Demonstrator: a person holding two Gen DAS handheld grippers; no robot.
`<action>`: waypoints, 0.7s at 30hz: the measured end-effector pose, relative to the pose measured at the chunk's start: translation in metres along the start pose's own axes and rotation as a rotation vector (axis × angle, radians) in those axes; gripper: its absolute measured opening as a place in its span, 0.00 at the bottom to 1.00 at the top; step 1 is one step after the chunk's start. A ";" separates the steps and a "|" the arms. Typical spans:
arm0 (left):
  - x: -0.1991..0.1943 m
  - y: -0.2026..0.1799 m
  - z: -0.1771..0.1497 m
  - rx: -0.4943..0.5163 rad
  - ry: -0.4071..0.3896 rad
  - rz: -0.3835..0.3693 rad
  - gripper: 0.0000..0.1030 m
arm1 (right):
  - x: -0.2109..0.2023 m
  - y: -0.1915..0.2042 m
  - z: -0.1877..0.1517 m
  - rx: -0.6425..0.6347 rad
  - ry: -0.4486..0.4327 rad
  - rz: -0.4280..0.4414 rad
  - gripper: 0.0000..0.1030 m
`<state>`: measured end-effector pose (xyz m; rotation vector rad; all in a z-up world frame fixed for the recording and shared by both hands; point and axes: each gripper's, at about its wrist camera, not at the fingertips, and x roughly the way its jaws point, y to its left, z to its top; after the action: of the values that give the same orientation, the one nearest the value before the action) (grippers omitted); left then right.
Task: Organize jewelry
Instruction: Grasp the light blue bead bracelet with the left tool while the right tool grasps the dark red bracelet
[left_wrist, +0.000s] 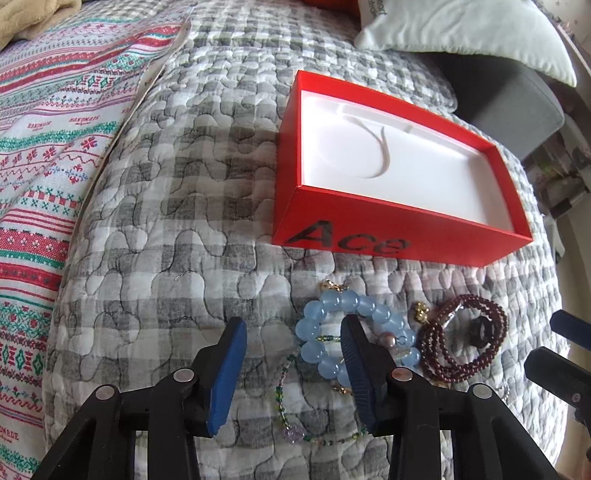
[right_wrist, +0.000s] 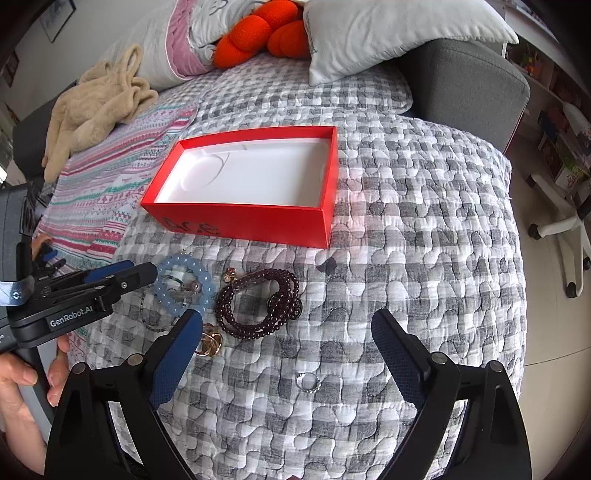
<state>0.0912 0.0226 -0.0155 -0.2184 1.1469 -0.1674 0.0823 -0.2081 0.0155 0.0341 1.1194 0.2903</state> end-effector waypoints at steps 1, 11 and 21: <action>0.004 0.000 0.000 -0.005 0.006 0.004 0.39 | 0.002 -0.002 0.001 0.005 0.005 0.005 0.90; 0.010 -0.002 0.004 -0.009 0.000 -0.004 0.08 | 0.016 -0.004 0.009 0.045 0.031 0.058 0.79; -0.025 -0.009 -0.006 0.038 -0.081 -0.049 0.08 | 0.032 -0.007 0.017 0.084 0.063 0.090 0.46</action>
<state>0.0751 0.0193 0.0068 -0.2176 1.0578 -0.2222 0.1120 -0.2048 -0.0062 0.1512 1.1942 0.3261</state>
